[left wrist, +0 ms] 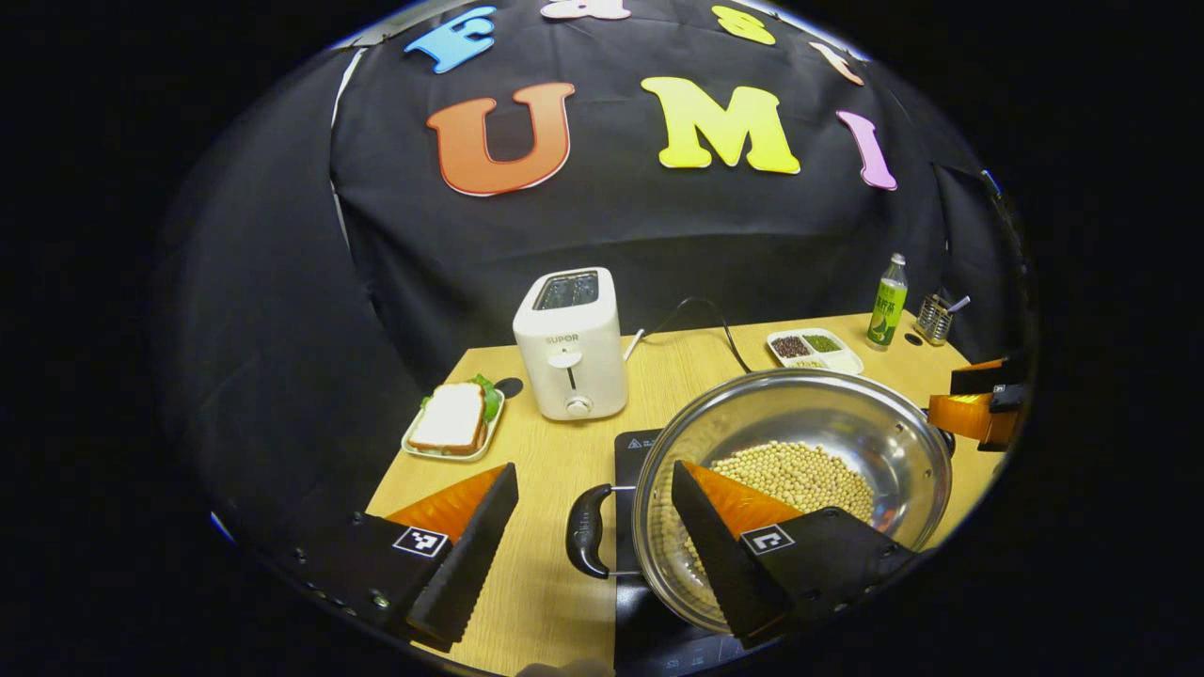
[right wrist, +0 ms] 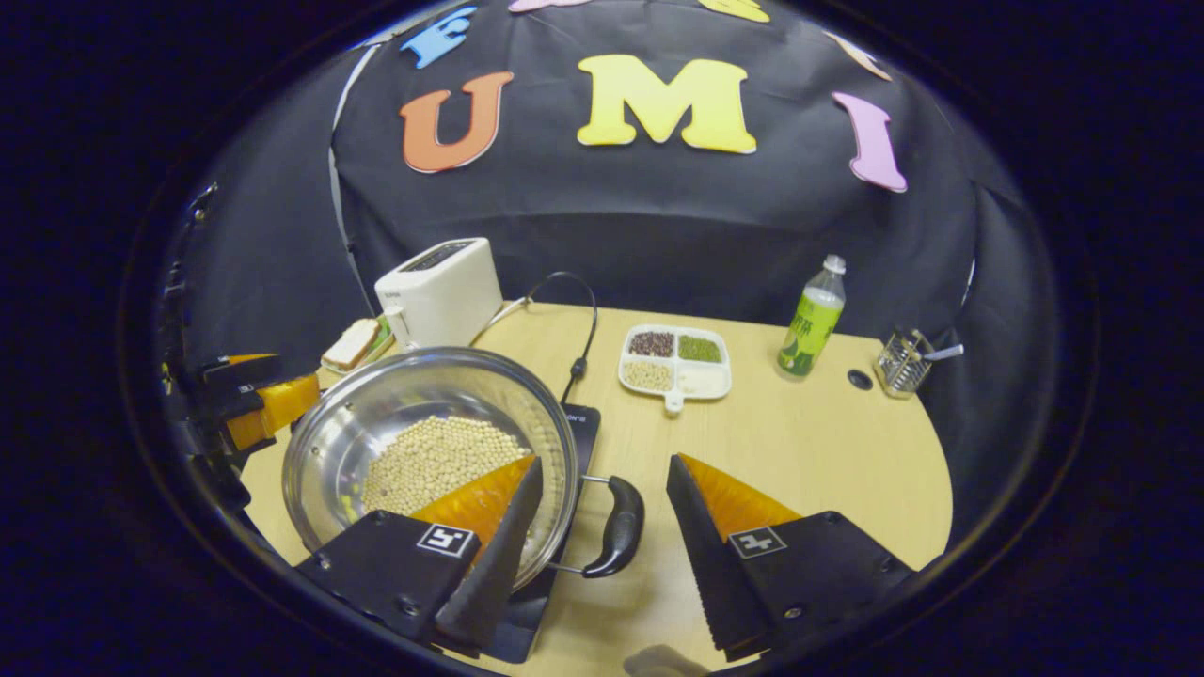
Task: First push the handle of the pot to place it horizontally, then grasp the pot with both hands and set it on the induction cooktop.
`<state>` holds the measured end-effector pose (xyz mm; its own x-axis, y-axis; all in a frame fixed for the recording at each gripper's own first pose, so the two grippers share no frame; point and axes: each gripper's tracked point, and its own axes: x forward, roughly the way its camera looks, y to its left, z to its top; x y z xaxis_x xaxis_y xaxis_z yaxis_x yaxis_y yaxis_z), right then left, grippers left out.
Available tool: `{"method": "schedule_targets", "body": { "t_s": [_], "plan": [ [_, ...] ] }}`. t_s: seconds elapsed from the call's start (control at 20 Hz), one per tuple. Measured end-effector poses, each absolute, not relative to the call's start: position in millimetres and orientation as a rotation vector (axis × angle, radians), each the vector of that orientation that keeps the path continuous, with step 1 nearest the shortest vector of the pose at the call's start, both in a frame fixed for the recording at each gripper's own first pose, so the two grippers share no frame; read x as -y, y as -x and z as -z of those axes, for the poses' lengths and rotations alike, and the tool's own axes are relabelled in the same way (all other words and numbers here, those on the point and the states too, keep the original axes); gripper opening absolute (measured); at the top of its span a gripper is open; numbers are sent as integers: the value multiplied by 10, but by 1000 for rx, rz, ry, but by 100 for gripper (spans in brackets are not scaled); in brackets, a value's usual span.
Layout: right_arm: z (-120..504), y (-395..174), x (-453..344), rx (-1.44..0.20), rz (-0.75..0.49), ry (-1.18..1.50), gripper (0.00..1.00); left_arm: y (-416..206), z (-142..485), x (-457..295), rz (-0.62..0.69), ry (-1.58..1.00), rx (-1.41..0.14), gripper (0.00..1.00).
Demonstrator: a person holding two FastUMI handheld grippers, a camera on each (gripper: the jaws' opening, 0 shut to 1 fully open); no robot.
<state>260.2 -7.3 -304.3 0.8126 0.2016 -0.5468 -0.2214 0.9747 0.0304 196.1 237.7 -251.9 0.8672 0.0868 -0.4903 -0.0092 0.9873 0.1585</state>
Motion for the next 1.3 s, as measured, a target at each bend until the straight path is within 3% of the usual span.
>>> {"method": "schedule_targets", "body": {
  "t_s": [0.4,1.0,1.05,1.1,1.3],
  "plan": [
    [2467,-2255,166,-453,-252,74,84,-1525,1799,-2043,-73,-90,-386,96],
    [1203,-1541,1048,-225,-193,71,85,-809,596,-1187,4,-63,-175,96],
    [1093,-1479,1113,-205,-193,70,88,-788,537,-1109,8,-52,-162,96],
    [1016,-1437,1195,-190,-189,62,100,-764,495,-1015,11,-40,-154,96],
    [687,-1212,1582,-140,-182,41,100,-609,301,-644,20,-17,-127,96]
  ]
}}
